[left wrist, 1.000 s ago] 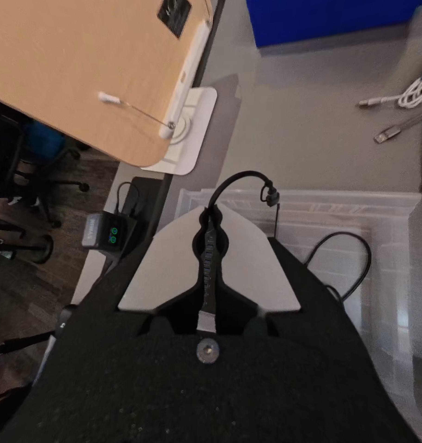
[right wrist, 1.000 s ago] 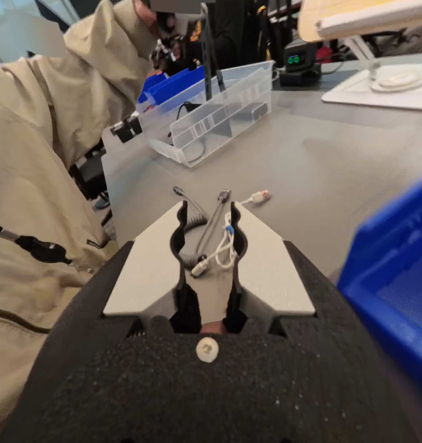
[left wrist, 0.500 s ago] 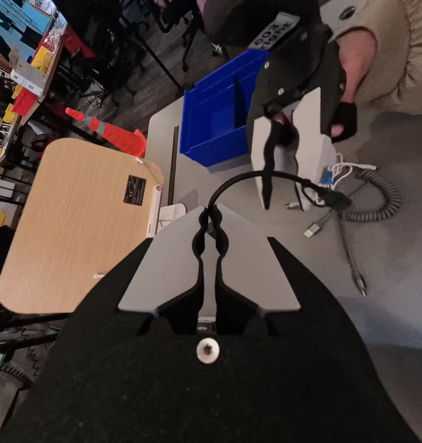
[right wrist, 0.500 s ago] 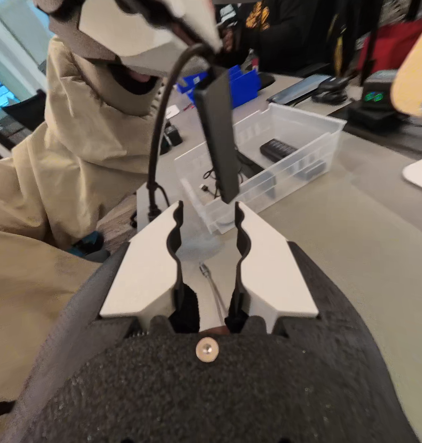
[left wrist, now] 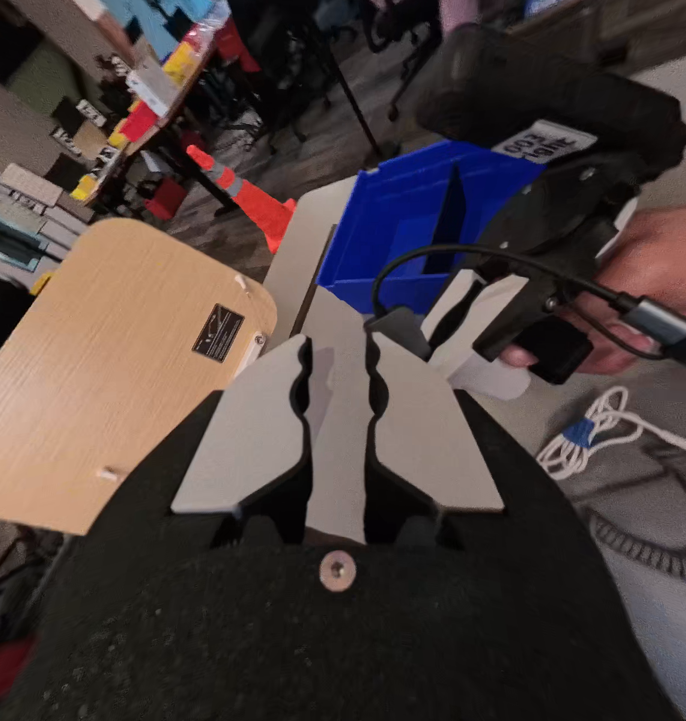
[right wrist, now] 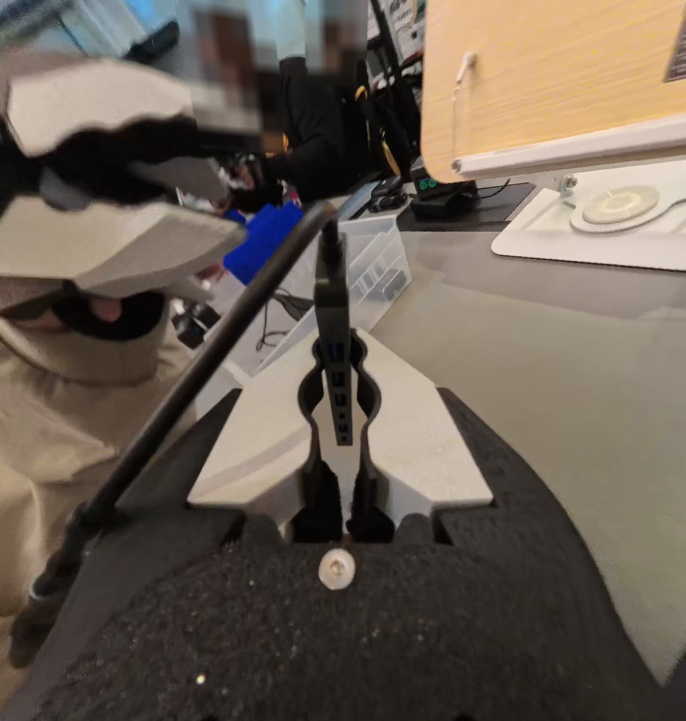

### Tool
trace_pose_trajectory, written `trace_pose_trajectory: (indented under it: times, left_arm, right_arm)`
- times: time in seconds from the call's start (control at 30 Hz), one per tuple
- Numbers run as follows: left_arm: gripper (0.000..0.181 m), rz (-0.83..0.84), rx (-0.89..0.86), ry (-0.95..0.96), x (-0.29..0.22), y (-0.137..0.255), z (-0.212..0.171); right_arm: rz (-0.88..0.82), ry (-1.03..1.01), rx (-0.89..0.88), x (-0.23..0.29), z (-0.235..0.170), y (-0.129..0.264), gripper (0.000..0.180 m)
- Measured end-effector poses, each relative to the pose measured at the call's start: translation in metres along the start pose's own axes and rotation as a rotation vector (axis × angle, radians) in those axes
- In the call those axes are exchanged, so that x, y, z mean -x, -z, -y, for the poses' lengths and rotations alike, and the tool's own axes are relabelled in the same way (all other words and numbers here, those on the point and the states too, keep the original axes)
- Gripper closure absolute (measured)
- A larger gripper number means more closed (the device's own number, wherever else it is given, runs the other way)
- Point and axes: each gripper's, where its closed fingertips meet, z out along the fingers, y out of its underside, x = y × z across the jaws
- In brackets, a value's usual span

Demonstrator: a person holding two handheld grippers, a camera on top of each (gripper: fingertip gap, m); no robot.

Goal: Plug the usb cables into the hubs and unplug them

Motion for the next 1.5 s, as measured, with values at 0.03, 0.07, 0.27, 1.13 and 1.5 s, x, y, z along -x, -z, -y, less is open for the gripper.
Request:
trace_pose_trajectory:
  times: [0.03, 0.07, 0.27, 1.13, 1.5]
  left_arm:
    - [0.147, 0.020, -0.039, 0.092, 0.001, 0.007, -0.002]
    - [0.140, 0.020, -0.090, 0.192, -0.003, 0.016, -0.005]
    - [0.120, 0.153, -0.306, 0.280, -0.071, 0.032, -0.050]
    - [0.149, 0.303, -0.352, 0.396, -0.096, 0.054, -0.067]
    - [0.149, 0.299, -0.571, 0.847, -0.048, 0.094, -0.091]
  right_arm:
    - [0.003, -0.042, -0.022, -0.005, 0.005, 0.005, 0.170]
    - [0.013, -0.082, -0.046, -0.008, 0.010, 0.010, 0.170]
    - [0.253, -0.449, -0.118, 0.009, 0.030, 0.035, 0.170]
    - [0.502, -1.037, -0.056, 0.044, -0.028, 0.005, 0.171]
    - [0.500, -0.507, 0.106, 0.079, -0.052, 0.000, 0.145]
